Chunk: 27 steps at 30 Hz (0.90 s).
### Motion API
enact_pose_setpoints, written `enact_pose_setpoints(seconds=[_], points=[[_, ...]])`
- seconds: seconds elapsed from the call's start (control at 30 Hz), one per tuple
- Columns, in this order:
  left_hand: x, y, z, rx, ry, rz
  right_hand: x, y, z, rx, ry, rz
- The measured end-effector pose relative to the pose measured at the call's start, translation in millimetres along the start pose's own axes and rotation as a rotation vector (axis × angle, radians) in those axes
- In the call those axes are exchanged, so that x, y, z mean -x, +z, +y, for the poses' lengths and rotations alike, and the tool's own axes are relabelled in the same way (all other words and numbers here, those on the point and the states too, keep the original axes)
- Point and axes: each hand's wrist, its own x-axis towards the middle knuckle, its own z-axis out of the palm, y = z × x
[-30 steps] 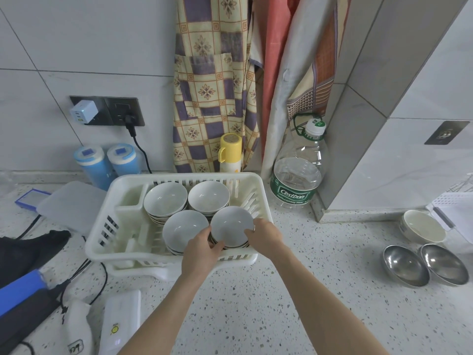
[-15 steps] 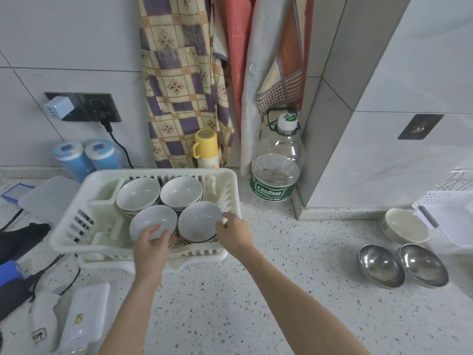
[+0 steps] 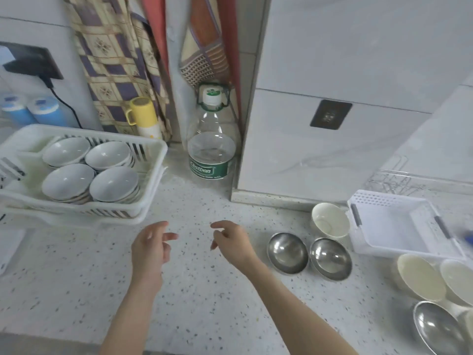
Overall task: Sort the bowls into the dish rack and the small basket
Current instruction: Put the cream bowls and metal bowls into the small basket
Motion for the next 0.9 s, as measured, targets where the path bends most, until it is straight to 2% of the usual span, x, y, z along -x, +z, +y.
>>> enact_pose_setpoints(seconds=[0.27,0.53,0.67,0.77,0.9], points=[[62,69,-52,-0.286,-0.116,-0.359,64,-79,76,-0.222,0.202,0.351],[109,115,-94,-0.419,-0.153,-0.577,116,-123,131,-0.379,0.243,0.589],[139,154,-113,-0.477,-0.16,-0.661,138,-162,160,-0.453,0.271,0.798],[164,197,-129,-0.527,-0.181,-0.736,153,-206,183,-0.334,0.244,0.911],[192,270,-157,-0.6,-0.183,-0.732,167,-281,211,-0.162,0.256,0.862]])
